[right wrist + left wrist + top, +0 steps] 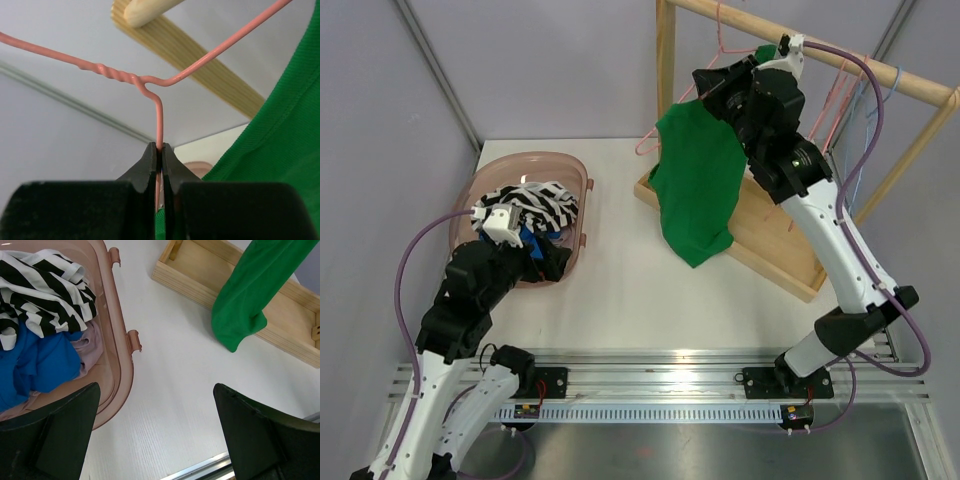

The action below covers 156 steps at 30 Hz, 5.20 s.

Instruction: Remove the tank top from the hanger

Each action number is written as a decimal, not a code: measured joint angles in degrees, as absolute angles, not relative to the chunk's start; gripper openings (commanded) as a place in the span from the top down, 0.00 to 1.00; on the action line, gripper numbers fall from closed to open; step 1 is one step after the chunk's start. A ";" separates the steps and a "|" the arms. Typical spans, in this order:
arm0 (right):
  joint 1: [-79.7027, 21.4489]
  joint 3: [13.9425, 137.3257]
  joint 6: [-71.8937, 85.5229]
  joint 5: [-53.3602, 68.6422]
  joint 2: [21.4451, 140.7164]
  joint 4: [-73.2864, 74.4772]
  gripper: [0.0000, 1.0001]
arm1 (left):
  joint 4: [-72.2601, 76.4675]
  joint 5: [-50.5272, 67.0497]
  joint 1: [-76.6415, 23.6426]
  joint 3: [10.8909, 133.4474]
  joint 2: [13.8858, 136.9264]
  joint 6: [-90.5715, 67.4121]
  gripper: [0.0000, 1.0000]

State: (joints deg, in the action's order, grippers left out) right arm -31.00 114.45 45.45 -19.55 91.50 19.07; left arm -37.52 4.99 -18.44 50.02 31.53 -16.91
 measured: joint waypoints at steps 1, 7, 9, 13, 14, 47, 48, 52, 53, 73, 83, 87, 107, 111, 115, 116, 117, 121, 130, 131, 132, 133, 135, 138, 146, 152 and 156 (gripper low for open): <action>-31.03 112.81 45.76 -17.74 90.00 18.52 1.00 | -37.47 5.13 -18.44 50.02 31.27 -16.93 0.01; -31.03 100.99 47.40 -7.11 80.31 17.67 1.00 | -36.32 6.63 -18.44 50.17 30.41 -16.86 0.01; -31.03 97.03 47.59 -3.22 77.19 18.06 1.00 | -36.29 7.49 -18.41 50.81 30.41 -16.80 0.01; -31.03 92.38 47.29 4.95 72.25 20.05 1.00 | -35.88 9.87 -18.41 55.00 30.55 -16.82 0.01; -31.03 91.79 47.00 7.53 71.18 20.71 1.00 | -35.64 10.55 -18.44 56.71 30.72 -16.95 0.01; -31.03 72.84 58.72 64.36 54.33 11.97 1.00 | 0.71 17.23 -44.29 62.19 50.11 -12.93 0.01; -31.03 72.66 59.20 64.64 54.33 11.49 1.00 | 1.04 15.88 -45.21 62.19 50.85 -12.19 0.01; -31.03 72.18 60.53 65.76 54.22 10.50 1.00 | 1.67 10.66 -47.35 62.22 54.08 -10.17 0.02; -31.03 72.18 60.77 65.95 54.13 10.39 1.00 | 1.76 9.10 -47.79 62.22 55.13 -9.65 0.04; -31.03 73.58 46.92 66.11 52.95 24.99 1.00 | -0.75 -7.40 -49.98 62.22 57.45 -7.31 0.65; -31.03 72.93 44.05 66.67 51.99 26.96 1.00 | -2.07 -10.55 -50.04 62.19 57.25 -6.85 0.65; -31.03 72.93 42.65 66.63 51.29 28.60 1.00 | -2.04 -10.74 -50.04 62.06 57.06 -7.07 0.78; -31.03 71.42 37.34 65.39 49.50 34.76 1.00 | -4.40 -15.97 -49.30 61.60 56.66 -7.42 0.88; -31.03 71.42 37.58 65.52 49.28 34.59 1.00 | -4.38 -14.68 -49.34 61.60 56.75 -7.70 1.00; -31.03 71.42 36.75 66.17 49.08 35.03 1.00 | -4.56 -18.39 -48.86 61.67 57.52 -9.28 1.00; -31.03 71.42 36.16 66.54 48.84 35.20 1.00 | -4.97 -19.16 -48.23 61.80 57.93 -10.31 1.00; -31.03 71.40 35.70 67.02 48.45 35.22 1.00 | -5.91 -19.66 -47.22 62.08 58.37 -11.44 1.00; -31.00 69.32 35.24 67.57 44.34 30.92 1.00 | -10.22 -18.28 -42.00 64.03 61.04 -16.78 1.00; -31.07 56.25 36.82 56.21 32.69 6.85 1.00 | -3.77 8.82 -41.39 57.10 61.04 -21.56 1.00; -31.09 53.74 37.85 52.77 31.97 2.42 1.00 | -2.59 10.87 -41.85 55.33 60.53 -21.65 1.00; -31.09 51.48 39.07 48.53 31.75 -1.85 1.00 | -1.26 12.75 -43.29 53.43 59.92 -21.65 1.00; -31.09 49.25 40.29 44.29 31.86 -6.35 1.00 | -0.23 14.41 -44.31 51.64 59.24 -21.65 1.00; -31.09 45.63 42.37 34.50 33.06 -14.26 1.00 | 1.06 16.47 -45.93 48.23 57.76 -21.65 1.00; -31.09 44.45 43.92 22.41 36.40 -20.16 1.00 | 1.43 16.43 -46.46 44.62 55.70 -21.69 0.99; -31.11 56.82 50.39 4.89 46.35 -10.02 1.00 | -4.80 1.17 -46.41 41.85 52.75 -24.23 0.80; -31.09 67.59 56.49 -3.46 52.90 2.11 1.00 | -10.59 -5.78 -46.39 41.85 52.07 -26.04 0.18; -30.89 76.16 58.24 -6.59 59.00 8.27 1.00 | -12.51 -7.22 -46.41 41.85 50.11 -26.55 0.01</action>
State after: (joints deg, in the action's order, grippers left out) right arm -30.89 76.16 58.24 -6.59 59.00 8.27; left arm -12.51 -7.22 -46.41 41.85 50.11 -26.55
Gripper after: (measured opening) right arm 0.066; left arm 0.953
